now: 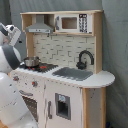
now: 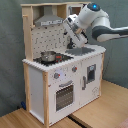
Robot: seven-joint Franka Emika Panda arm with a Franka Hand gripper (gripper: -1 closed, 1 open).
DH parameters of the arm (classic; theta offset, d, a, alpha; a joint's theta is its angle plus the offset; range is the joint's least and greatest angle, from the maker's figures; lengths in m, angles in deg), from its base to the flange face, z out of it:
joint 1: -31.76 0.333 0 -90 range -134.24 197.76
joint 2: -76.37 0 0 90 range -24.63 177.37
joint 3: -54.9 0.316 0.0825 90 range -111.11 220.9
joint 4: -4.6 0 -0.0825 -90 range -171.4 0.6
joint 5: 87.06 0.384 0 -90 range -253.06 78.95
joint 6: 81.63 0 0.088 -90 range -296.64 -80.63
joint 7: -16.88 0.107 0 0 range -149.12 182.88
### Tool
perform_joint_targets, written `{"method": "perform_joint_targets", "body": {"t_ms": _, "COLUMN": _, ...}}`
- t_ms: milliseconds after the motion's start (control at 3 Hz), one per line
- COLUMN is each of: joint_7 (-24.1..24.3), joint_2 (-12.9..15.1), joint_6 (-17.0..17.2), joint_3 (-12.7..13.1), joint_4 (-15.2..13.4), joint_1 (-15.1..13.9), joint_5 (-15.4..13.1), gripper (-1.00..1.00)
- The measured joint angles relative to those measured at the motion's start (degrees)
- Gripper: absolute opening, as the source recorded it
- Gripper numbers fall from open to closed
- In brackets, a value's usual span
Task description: Play with the kitchen
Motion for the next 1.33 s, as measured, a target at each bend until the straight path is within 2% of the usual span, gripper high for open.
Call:
{"method": "perform_joint_targets", "body": {"t_ms": 333, "joint_7": -0.6, "joint_2": 3.6, "joint_6": 3.4, "joint_3": 3.1, "joint_4": 1.7, "joint_1": -1.9, "joint_5": 0.2, "gripper": 1.0}}
{"method": "perform_joint_targets", "body": {"t_ms": 1000, "joint_7": -0.6, "joint_2": 10.5, "joint_6": 9.8, "joint_3": 10.1, "joint_4": 2.3, "joint_1": -7.0, "joint_5": 0.6, "gripper": 1.0}}
{"method": "perform_joint_targets", "body": {"t_ms": 1333, "joint_7": -1.5, "joint_2": 11.2, "joint_6": 12.8, "joint_3": 12.8, "joint_4": 2.1, "joint_1": -10.9, "joint_5": 3.3, "gripper": 1.0}}
